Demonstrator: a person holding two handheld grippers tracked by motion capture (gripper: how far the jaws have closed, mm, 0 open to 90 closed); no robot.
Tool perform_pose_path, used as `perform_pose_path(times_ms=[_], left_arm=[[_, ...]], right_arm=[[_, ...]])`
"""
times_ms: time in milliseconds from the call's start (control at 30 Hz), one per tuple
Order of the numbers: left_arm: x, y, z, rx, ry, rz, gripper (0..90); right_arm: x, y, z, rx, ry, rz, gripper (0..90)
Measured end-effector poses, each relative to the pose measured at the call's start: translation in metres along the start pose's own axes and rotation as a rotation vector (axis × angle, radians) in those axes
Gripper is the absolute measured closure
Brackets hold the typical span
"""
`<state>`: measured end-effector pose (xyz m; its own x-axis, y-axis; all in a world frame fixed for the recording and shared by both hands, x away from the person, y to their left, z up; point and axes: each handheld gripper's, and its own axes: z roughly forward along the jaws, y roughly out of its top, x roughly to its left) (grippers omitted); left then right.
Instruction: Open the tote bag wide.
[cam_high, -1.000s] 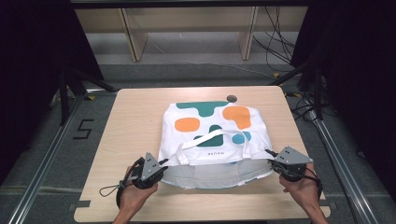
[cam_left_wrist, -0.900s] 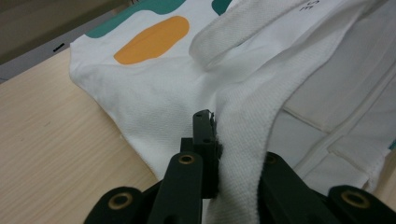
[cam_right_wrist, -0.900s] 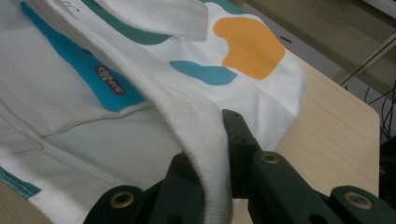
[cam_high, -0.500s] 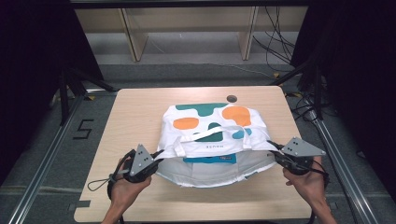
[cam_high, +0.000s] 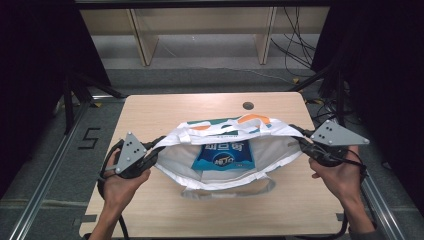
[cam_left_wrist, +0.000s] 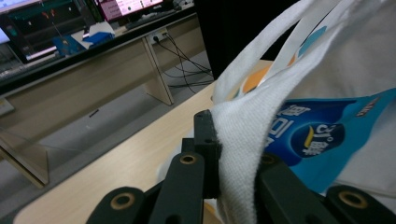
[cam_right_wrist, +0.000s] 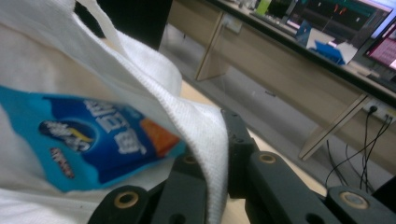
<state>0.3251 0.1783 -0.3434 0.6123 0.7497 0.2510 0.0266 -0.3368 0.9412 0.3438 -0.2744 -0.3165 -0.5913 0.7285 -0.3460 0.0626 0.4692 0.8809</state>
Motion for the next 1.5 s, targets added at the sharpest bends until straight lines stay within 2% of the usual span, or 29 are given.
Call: perform_pose_path(times_ms=[33, 100, 133, 167, 200, 233, 267, 300, 333, 400, 467, 533, 633, 733, 800, 833, 900, 1000, 1067, 1100, 1133, 1200, 1300, 1333, 1400, 1433, 1500], left_arm=[[0.000, 0.000, 0.000, 0.000, 0.000, 0.000, 86.6], [0.001, 0.018, -0.011, -0.053, -0.005, 0.018, 86.6], [0.002, 0.025, -0.015, -0.073, -0.008, 0.024, 86.7], [0.001, 0.032, -0.019, -0.098, -0.002, 0.031, 86.7], [-0.001, 0.038, -0.023, -0.117, 0.025, 0.047, 86.8], [-0.001, 0.045, -0.027, -0.126, 0.035, 0.077, 86.9], [0.002, 0.052, -0.030, -0.144, 0.015, 0.069, 86.8], [0.004, 0.055, -0.032, -0.159, 0.012, 0.043, 86.8], [0.006, 0.058, -0.034, -0.173, 0.014, 0.025, 86.8], [0.008, 0.061, -0.036, -0.177, 0.020, 0.021, 86.8], [0.008, 0.058, -0.032, -0.144, 0.026, 0.038, 86.5], [0.010, 0.048, -0.022, -0.137, 0.016, 0.004, 86.4], [0.015, 0.038, -0.010, -0.140, -0.014, -0.062, 85.9], [0.014, 0.028, -0.002, -0.096, -0.018, -0.068, 85.3], [0.013, 0.019, 0.002, -0.069, -0.036, -0.083, 85.0], [0.013, 0.019, 0.002, -0.069, -0.036, -0.083, 85.0], [0.012, 0.008, 0.006, -0.044, -0.060, -0.106, 84.5], [0.006, 0.001, 0.009, -0.005, -0.067, -0.090, 83.9], [0.005, -0.003, 0.013, 0.013, -0.056, -0.071, 82.9], [0.005, -0.004, 0.015, 0.023, -0.053, -0.063, 82.1], [0.005, -0.005, 0.018, 0.023, -0.054, -0.073, 81.8], [0.009, -0.006, 0.026, 0.026, -0.046, -0.084, 82.0], [0.019, -0.005, 0.042, 0.022, -0.010, -0.105, 82.5], [0.023, -0.006, 0.048, 0.024, 0.000, -0.113, 82.9], [0.030, -0.008, 0.061, 0.023, 0.009, -0.145, 84.4], [0.035, -0.011, 0.067, 0.018, 0.013, -0.165, 84.5], [0.042, -0.019, 0.078, 0.010, 0.012, -0.206, 84.5]], right_arm=[[-0.001, 0.006, -0.005, -0.011, -0.013, -0.008, 88.0], [-0.003, 0.014, -0.013, -0.032, -0.035, -0.036, 88.0], [-0.003, 0.018, -0.017, -0.045, -0.032, -0.030, 88.1], [-0.005, 0.022, -0.022, -0.055, -0.027, -0.037, 88.1], [-0.006, 0.026, -0.025, -0.068, -0.022, -0.040, 88.1], [-0.007, 0.029, -0.028, -0.074, -0.024, -0.042, 88.1], [-0.007, 0.033, -0.031, -0.069, -0.023, -0.041, 88.1], [-0.010, 0.037, -0.033, -0.078, -0.015, -0.049, 88.1], [-0.010, 0.040, -0.035, -0.087, -0.005, -0.035, 88.1], [-0.011, 0.046, -0.038, -0.100, 0.022, -0.022, 88.1], [-0.011, 0.048, -0.035, -0.099, 0.014, -0.022, 88.1], [-0.014, 0.044, -0.027, -0.064, 0.002, -0.042, 88.1], [-0.019, 0.033, -0.014, -0.050, -0.001, -0.002, 88.0], [-0.020, 0.025, -0.007, -0.019, 0.001, 0.006, 88.0], [-0.019, 0.020, -0.006, -0.010, 0.009, 0.010, 88.0], [-0.019, 0.020, -0.006, -0.010, 0.009, 0.010, 88.0], [-0.016, 0.010, -0.005, -0.024, 0.019, 0.004, 87.9], [-0.012, 0.001, -0.006, -0.032, 0.022, 0.035, 87.9], [-0.009, -0.008, -0.004, -0.029, 0.000, 0.029, 87.9], [-0.009, -0.009, -0.002, -0.004, 0.005, 0.023, 87.9], [-0.009, -0.012, 0.000, 0.008, 0.010, 0.038, 87.8], [-0.011, -0.014, 0.007, 0.013, -0.014, 0.043, 87.9], [-0.018, -0.012, 0.021, 0.027, -0.032, 0.053, 87.8], [-0.020, -0.011, 0.027, 0.043, -0.038, 0.081, 87.6], [-0.029, -0.007, 0.042, 0.072, -0.026, 0.070, 86.2], [-0.033, -0.006, 0.049, 0.086, -0.017, 0.093, 83.9], [-0.045, -0.007, 0.063, 0.063, -0.013, 0.113, 76.1]])
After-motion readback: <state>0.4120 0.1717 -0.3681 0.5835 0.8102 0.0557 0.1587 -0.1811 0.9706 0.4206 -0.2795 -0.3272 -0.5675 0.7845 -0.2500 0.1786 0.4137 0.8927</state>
